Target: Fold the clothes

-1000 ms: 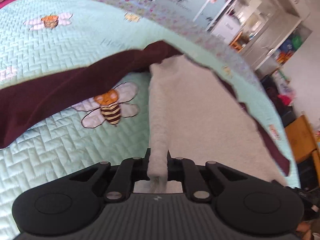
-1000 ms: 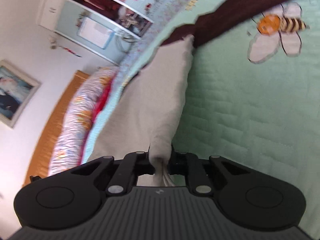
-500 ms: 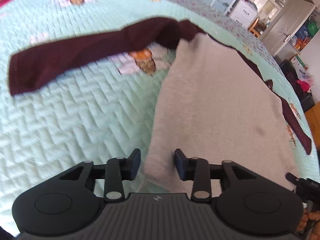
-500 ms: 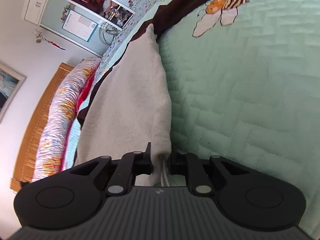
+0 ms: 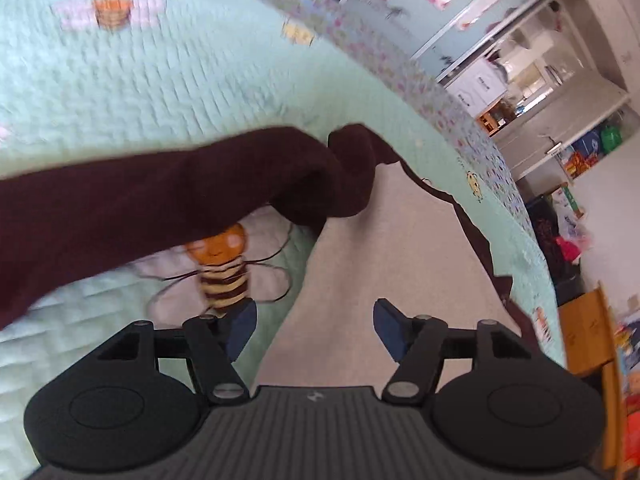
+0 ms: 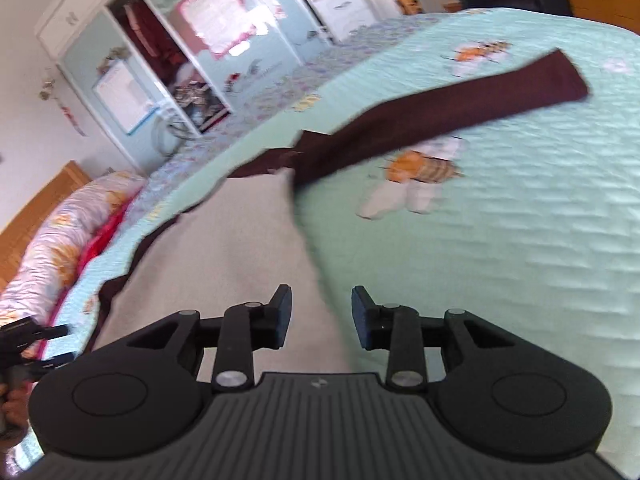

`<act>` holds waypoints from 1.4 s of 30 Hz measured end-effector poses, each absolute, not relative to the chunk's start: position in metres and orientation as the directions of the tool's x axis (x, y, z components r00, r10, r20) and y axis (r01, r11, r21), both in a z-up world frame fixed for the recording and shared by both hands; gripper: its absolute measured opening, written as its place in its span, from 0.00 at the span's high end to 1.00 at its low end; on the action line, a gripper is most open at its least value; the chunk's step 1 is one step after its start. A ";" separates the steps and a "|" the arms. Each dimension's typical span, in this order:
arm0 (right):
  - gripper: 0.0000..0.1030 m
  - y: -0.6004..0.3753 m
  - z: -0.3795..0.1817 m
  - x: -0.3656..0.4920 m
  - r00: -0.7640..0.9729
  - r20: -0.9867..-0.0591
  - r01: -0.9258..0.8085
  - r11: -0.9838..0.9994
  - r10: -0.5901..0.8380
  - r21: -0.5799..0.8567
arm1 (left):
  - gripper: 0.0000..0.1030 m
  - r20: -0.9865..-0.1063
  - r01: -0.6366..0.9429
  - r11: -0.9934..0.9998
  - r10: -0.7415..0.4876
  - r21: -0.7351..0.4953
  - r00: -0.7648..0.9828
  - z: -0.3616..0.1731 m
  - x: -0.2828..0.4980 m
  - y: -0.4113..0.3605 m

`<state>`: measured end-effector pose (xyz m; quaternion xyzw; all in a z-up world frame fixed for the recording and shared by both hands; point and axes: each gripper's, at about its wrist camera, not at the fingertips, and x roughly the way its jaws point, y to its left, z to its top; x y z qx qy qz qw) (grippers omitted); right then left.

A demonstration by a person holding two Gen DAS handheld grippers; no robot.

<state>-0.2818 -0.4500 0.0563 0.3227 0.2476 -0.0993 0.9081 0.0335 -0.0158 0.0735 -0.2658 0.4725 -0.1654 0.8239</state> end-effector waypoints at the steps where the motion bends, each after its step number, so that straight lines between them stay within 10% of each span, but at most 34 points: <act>1: 0.63 -0.443 0.061 -0.268 0.871 -0.492 0.296 0.785 0.012 0.544 | 0.35 -0.688 -0.011 0.792 -0.524 -0.611 0.502 0.069 0.045 -0.019; 8: 0.51 -0.384 0.064 -0.142 0.879 -0.388 -0.011 0.825 0.277 0.565 | 0.35 -0.725 -0.088 0.827 -0.430 -0.556 0.539 0.053 0.107 -0.046; 10: 0.49 -0.369 0.055 -0.108 0.866 -0.375 -0.069 0.822 0.331 0.566 | 0.58 -0.724 -0.088 0.840 -0.402 -0.535 0.561 0.051 0.124 -0.043; 11: 0.48 -0.365 0.047 -0.090 0.857 -0.373 -0.075 0.801 0.357 0.593 | 0.90 -0.716 -0.093 0.845 -0.383 -0.527 0.583 0.052 0.131 -0.038; 16: 0.46 -0.361 -0.007 -0.029 0.818 -0.386 -0.067 0.737 0.427 0.672 | 0.92 -0.669 -0.230 0.824 -0.223 -0.518 0.709 0.050 0.146 0.027; 22: 0.49 -0.384 -0.030 -0.037 0.838 -0.239 -0.136 0.611 0.491 0.780 | 0.89 -0.655 -0.090 0.844 -0.339 -0.529 0.675 0.051 0.153 0.045; 26: 0.49 -0.387 -0.029 -0.037 0.838 -0.220 -0.146 0.594 0.499 0.791 | 0.43 -0.584 -0.160 0.700 -0.422 -0.696 0.693 0.073 0.133 0.068; 38: 0.47 -0.396 -0.041 -0.027 0.840 -0.111 -0.188 0.477 0.531 0.858 | 0.28 -0.638 0.338 0.941 -0.267 -0.011 0.722 0.140 0.140 -0.122; 42: 0.44 -0.399 -0.042 -0.026 0.835 -0.084 -0.206 0.451 0.543 0.868 | 0.29 -0.695 0.364 0.931 -0.261 0.001 0.670 0.109 0.212 -0.159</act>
